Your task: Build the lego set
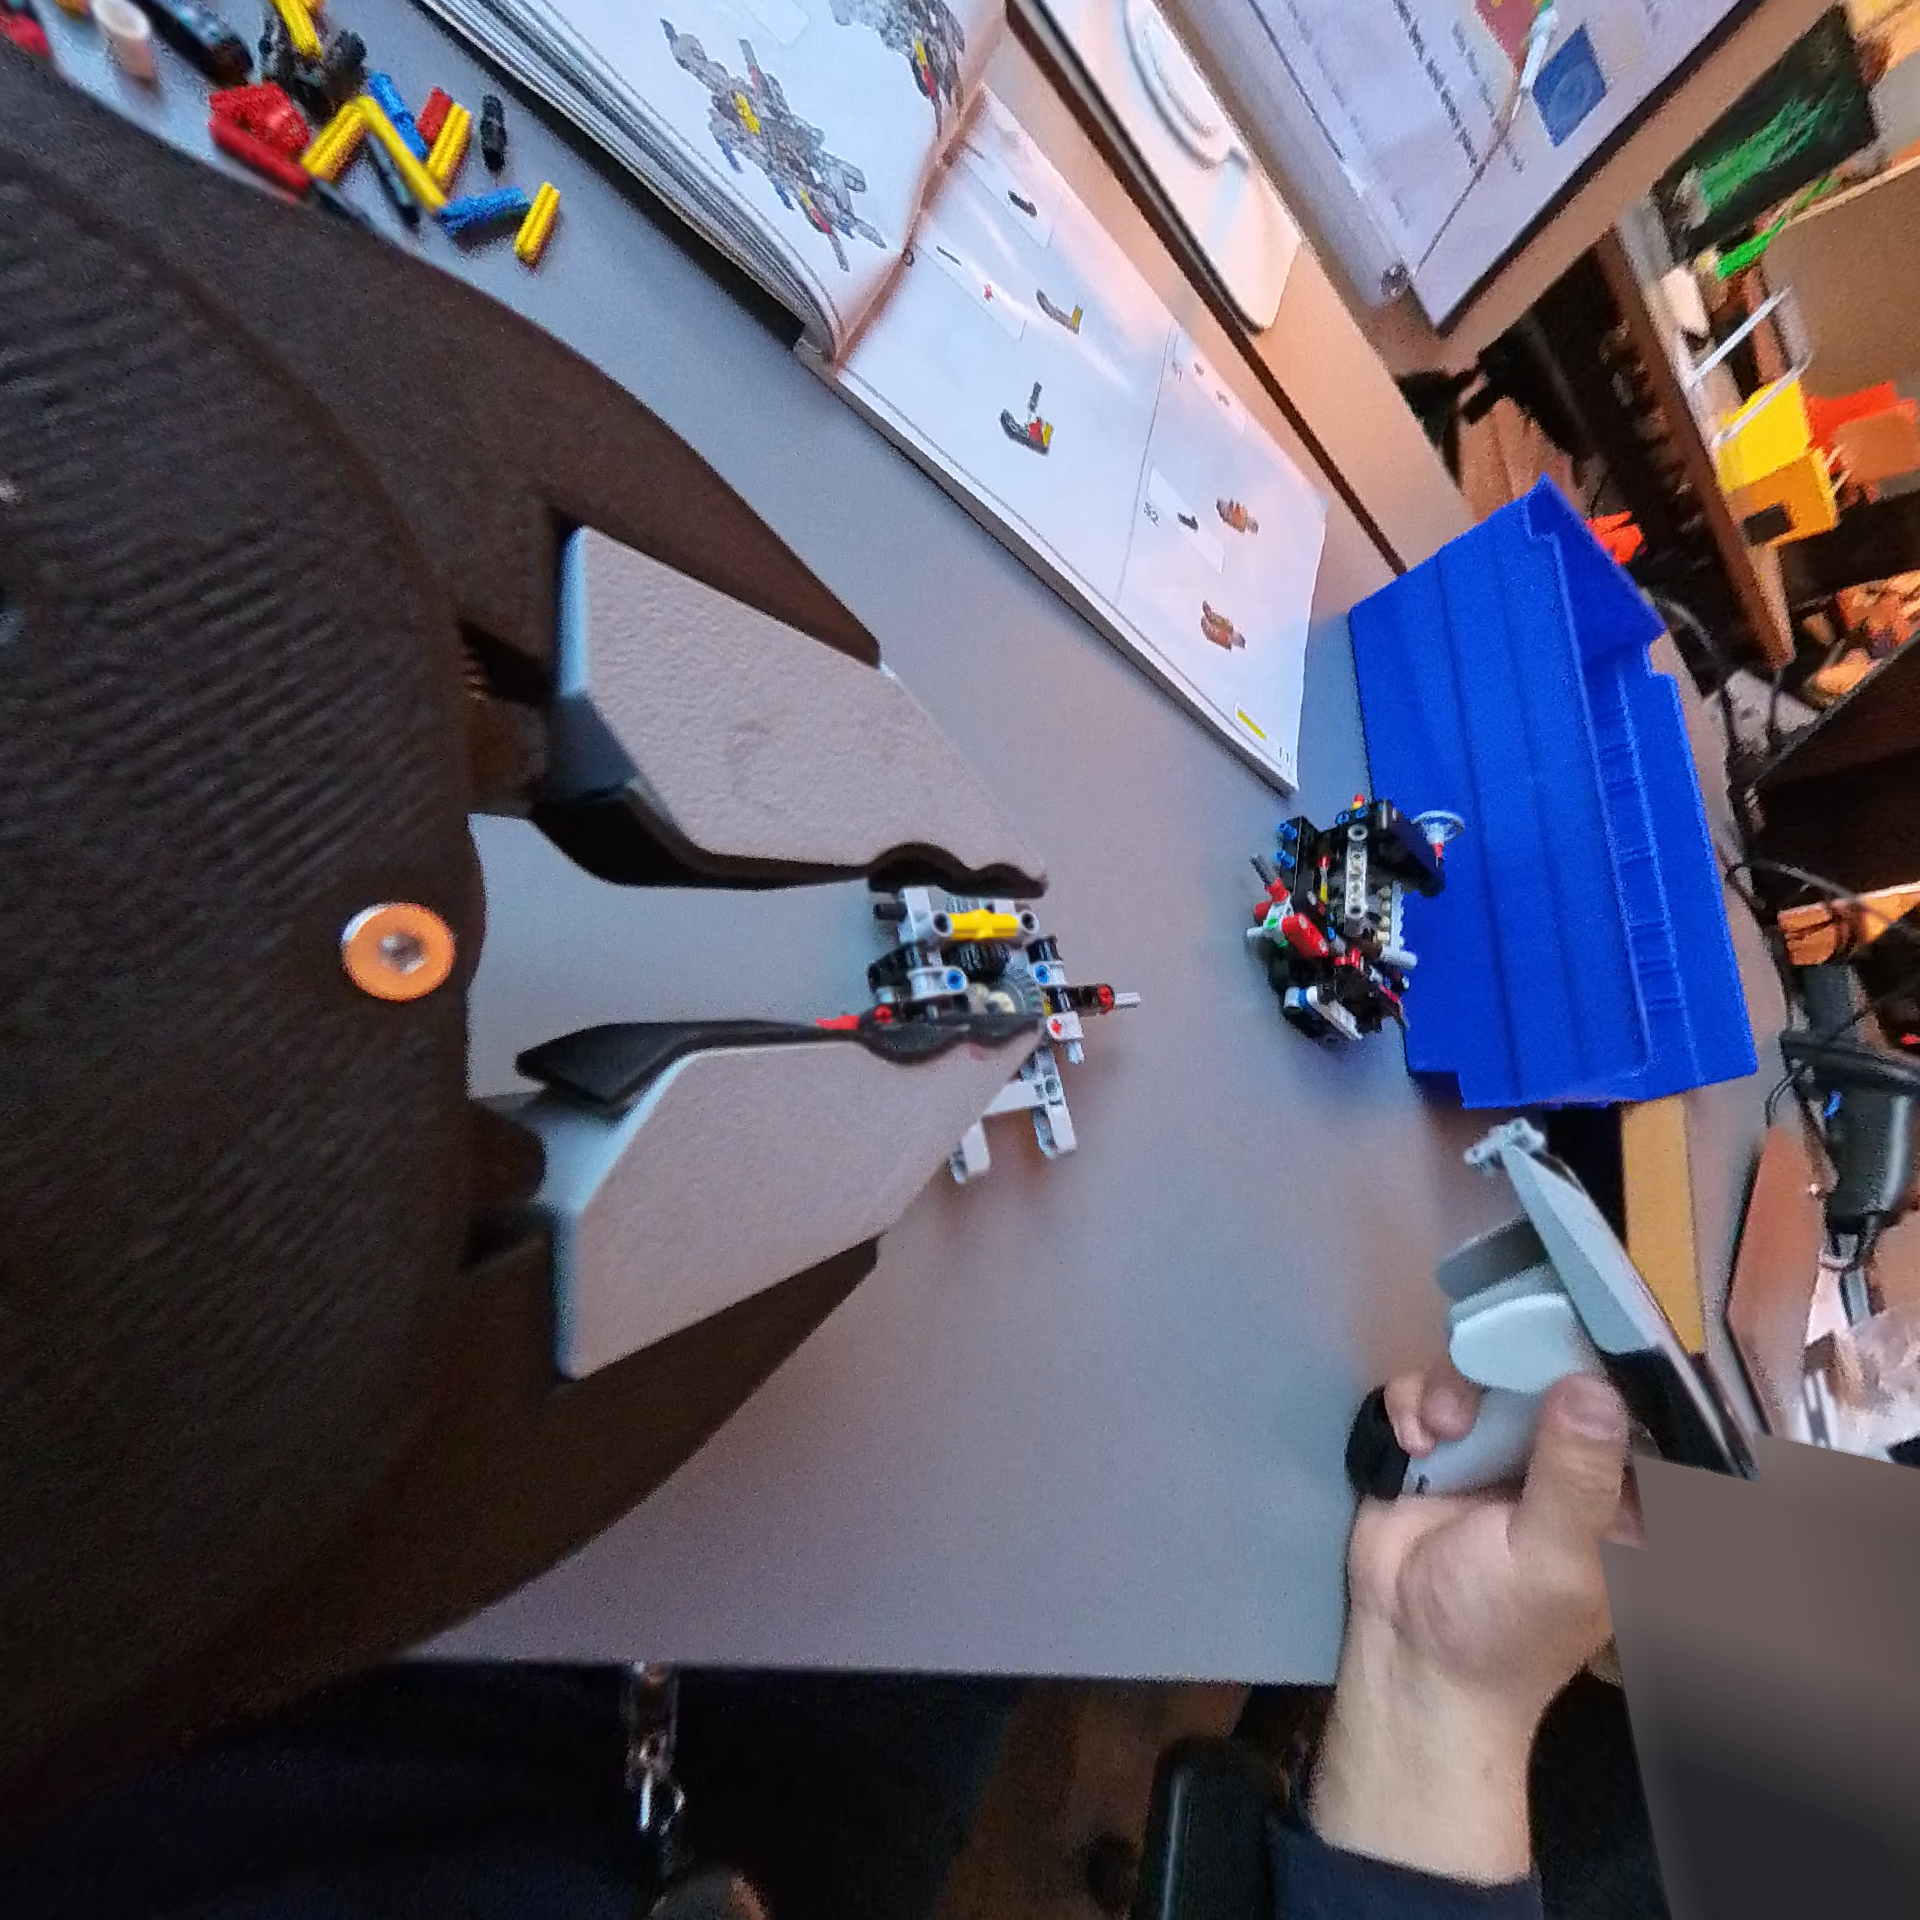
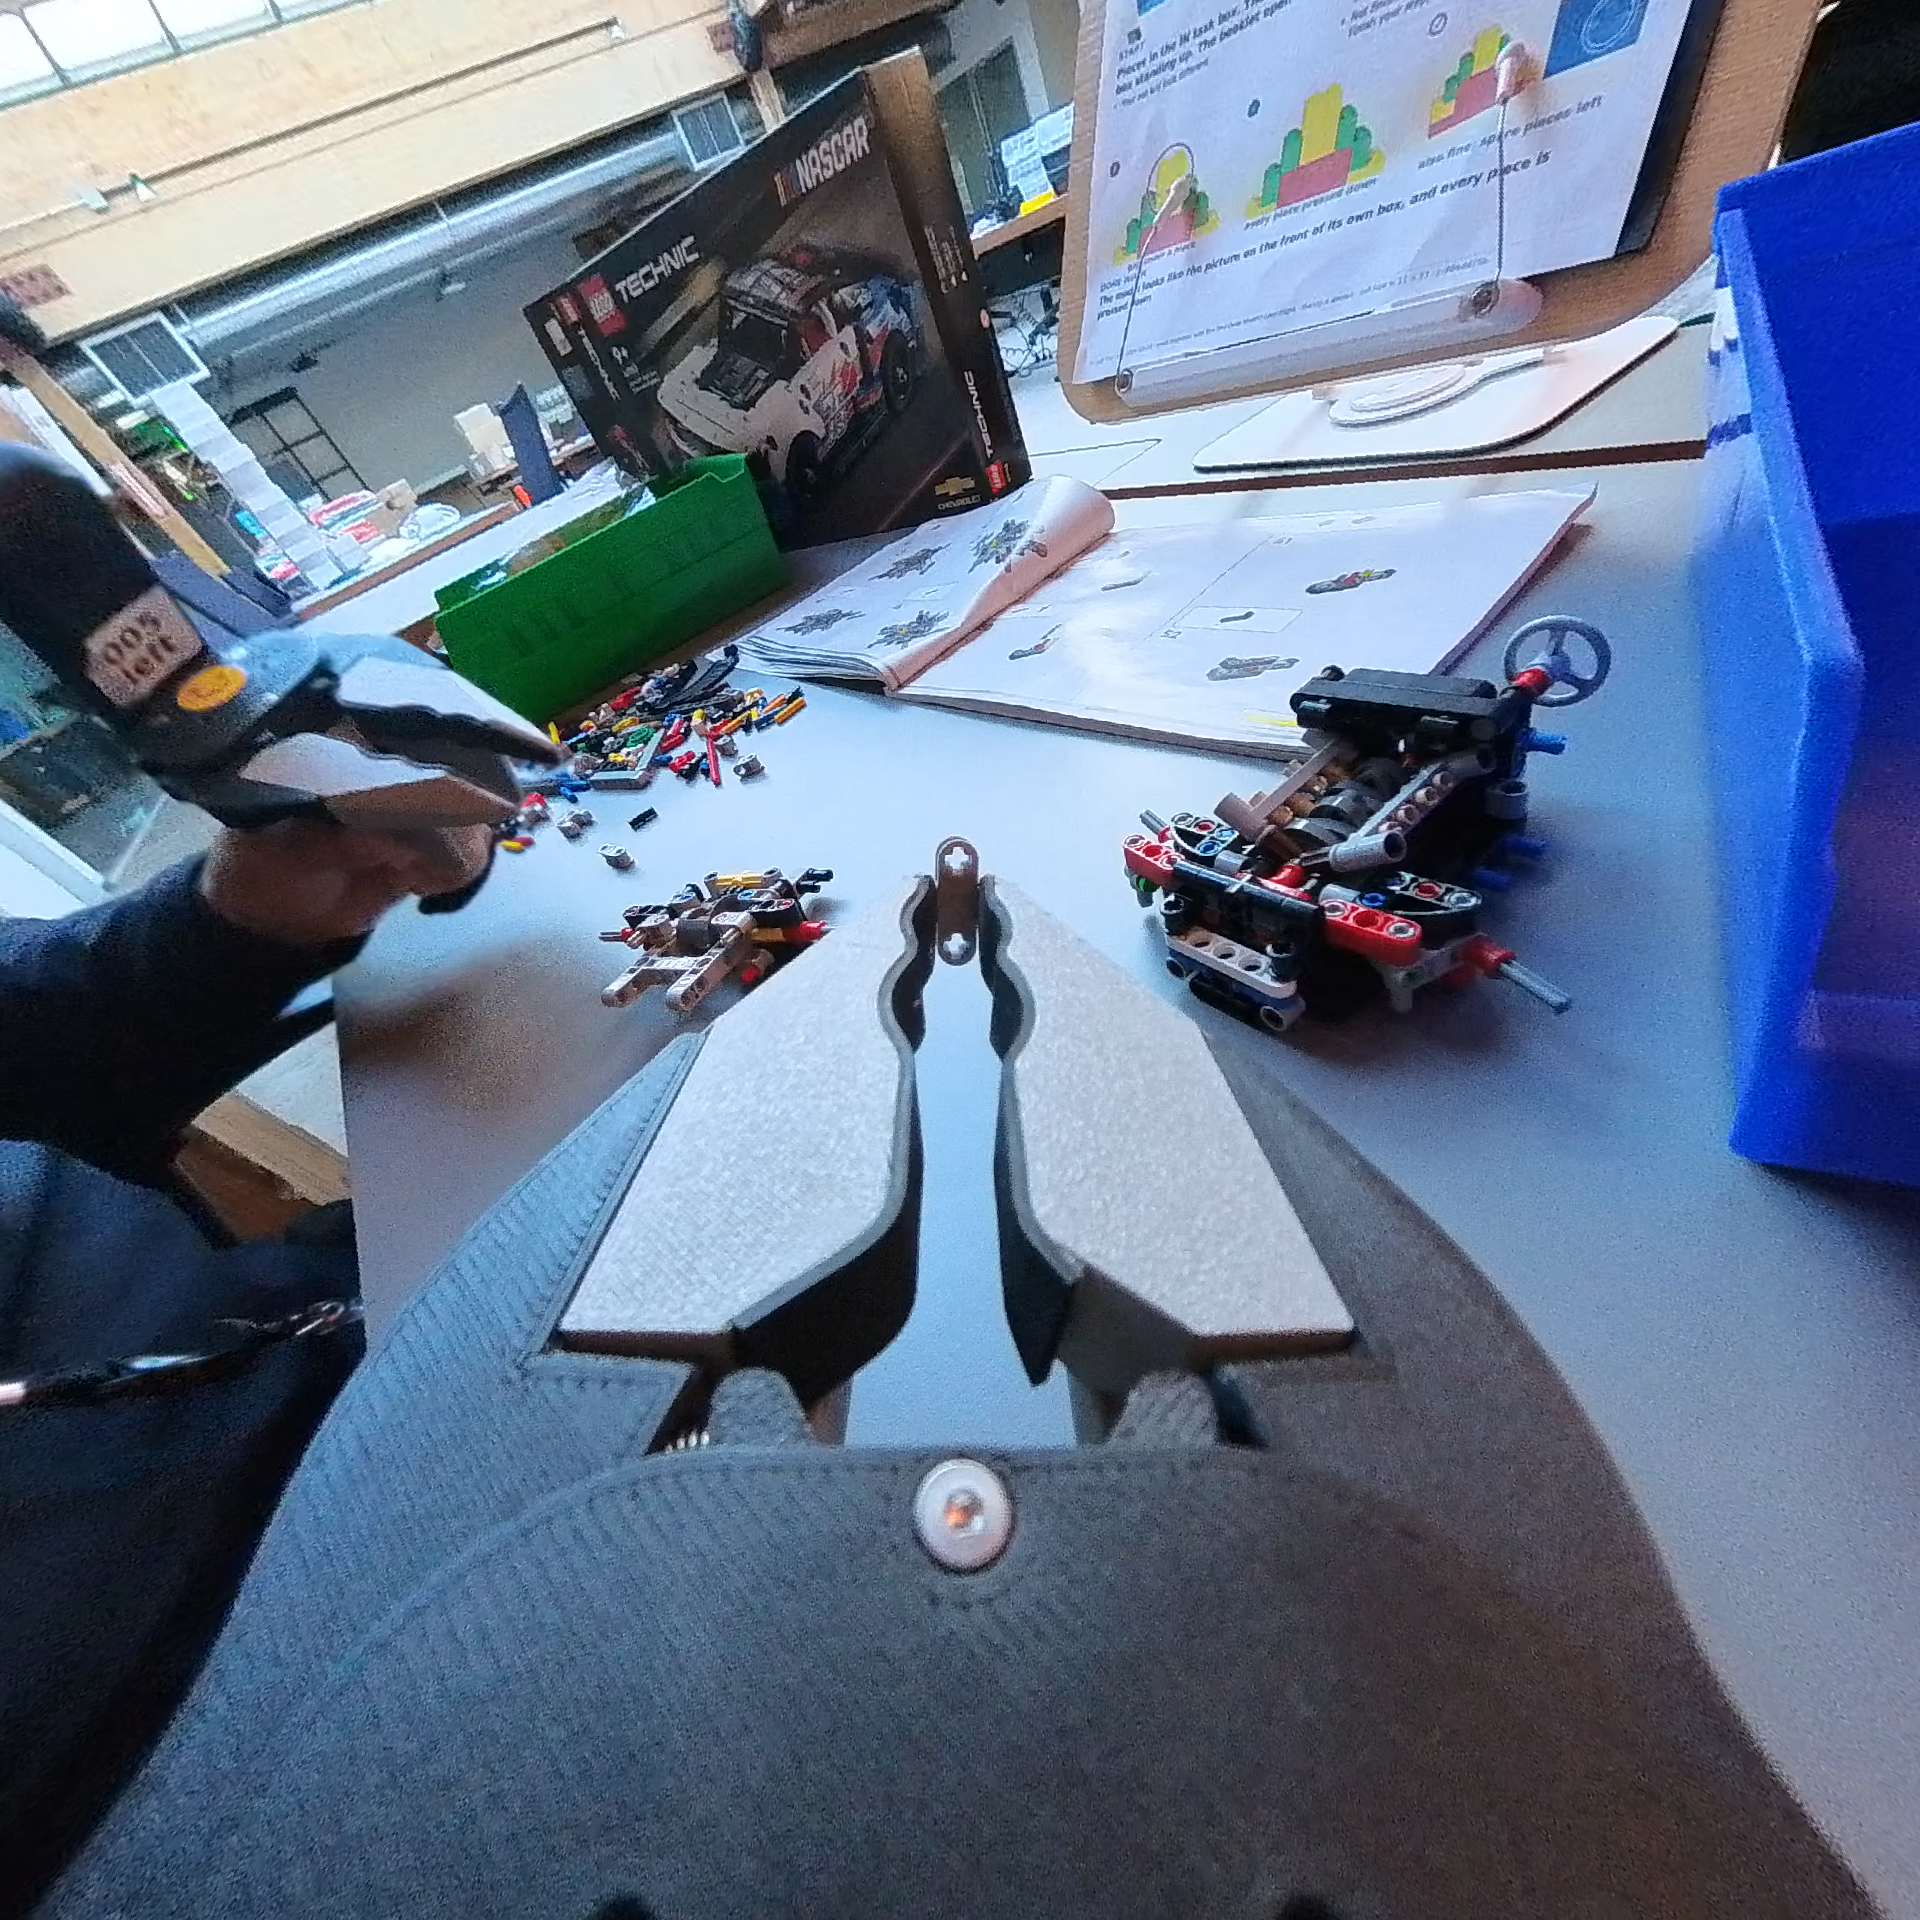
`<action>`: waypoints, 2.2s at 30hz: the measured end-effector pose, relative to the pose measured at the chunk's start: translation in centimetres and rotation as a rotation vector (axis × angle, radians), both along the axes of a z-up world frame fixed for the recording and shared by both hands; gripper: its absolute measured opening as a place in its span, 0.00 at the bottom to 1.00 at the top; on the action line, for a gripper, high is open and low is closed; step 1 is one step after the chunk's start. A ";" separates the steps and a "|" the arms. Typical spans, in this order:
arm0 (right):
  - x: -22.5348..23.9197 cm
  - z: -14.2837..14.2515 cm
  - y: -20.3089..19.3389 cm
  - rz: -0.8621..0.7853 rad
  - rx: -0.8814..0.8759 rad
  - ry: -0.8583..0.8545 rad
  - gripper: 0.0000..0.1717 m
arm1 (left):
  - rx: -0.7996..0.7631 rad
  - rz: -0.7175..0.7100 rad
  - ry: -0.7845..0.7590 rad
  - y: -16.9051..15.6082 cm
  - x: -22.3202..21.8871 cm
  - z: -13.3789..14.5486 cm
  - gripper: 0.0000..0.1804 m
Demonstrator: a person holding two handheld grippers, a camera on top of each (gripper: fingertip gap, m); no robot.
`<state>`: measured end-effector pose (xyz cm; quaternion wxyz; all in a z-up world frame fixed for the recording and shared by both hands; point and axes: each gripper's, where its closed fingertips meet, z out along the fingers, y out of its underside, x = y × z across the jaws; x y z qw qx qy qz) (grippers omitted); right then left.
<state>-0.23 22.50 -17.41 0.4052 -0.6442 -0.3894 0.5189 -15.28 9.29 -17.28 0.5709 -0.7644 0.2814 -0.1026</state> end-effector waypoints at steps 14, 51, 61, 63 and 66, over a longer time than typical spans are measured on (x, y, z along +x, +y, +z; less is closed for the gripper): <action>-0.5 -0.4 -0.5 0.025 0.021 -0.041 0.02 | -0.330 -0.387 0.337 11.5 6.7 -0.9 0.22; -0.4 -0.2 -0.8 0.042 0.027 -0.021 0.02 | -0.595 -0.376 0.343 8.8 2.6 -5.0 0.32; -1.3 -1.2 -1.7 0.051 0.112 -0.125 0.02 | -0.548 -0.326 0.453 -0.3 -1.9 -5.9 0.28; -1.4 -1.4 -2.0 0.051 0.137 -0.148 0.03 | -0.608 -0.284 0.339 -2.1 -0.7 -6.4 0.28; -1.8 -2.0 -2.5 0.053 0.191 -0.201 0.03 | -0.609 -0.232 0.277 -3.5 0.1 -7.6 0.25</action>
